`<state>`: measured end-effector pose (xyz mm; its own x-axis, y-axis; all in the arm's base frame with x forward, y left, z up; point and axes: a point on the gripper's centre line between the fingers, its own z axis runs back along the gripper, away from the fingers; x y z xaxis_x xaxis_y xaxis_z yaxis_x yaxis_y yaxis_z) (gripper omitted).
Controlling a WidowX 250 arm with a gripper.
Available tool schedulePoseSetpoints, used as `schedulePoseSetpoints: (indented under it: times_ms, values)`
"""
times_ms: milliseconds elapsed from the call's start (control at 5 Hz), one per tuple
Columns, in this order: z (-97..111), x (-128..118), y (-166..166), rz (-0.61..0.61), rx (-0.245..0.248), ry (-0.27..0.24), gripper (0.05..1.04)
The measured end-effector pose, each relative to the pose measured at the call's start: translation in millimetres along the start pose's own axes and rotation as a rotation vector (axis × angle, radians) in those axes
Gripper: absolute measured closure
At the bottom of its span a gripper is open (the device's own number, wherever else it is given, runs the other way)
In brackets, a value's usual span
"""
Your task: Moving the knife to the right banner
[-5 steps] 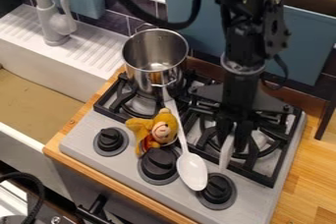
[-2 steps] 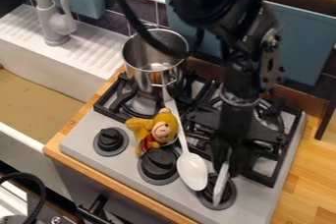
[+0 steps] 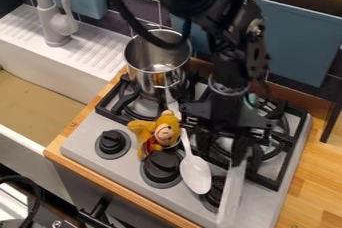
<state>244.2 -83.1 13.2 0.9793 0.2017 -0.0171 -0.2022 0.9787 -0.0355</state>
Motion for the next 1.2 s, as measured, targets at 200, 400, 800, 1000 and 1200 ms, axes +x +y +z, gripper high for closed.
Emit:
schedulePoseSetpoints:
  times_ms: [200, 400, 800, 1000, 1200]
  values:
    - [-5.1, 0.2, 0.0, -0.007, 0.019, -0.006, 0.162]
    - [-5.6, -0.8, 1.0, -0.014, 0.023, -0.003, 0.078]
    - [12.4, 5.4, 5.5, 0.015, 0.004, -0.013, 0.083]
    - [27.7, 15.9, 0.9, 0.045, -0.052, -0.027, 0.083]
    - [45.8, 25.4, 4.8, 0.090, -0.065, -0.057, 0.083]
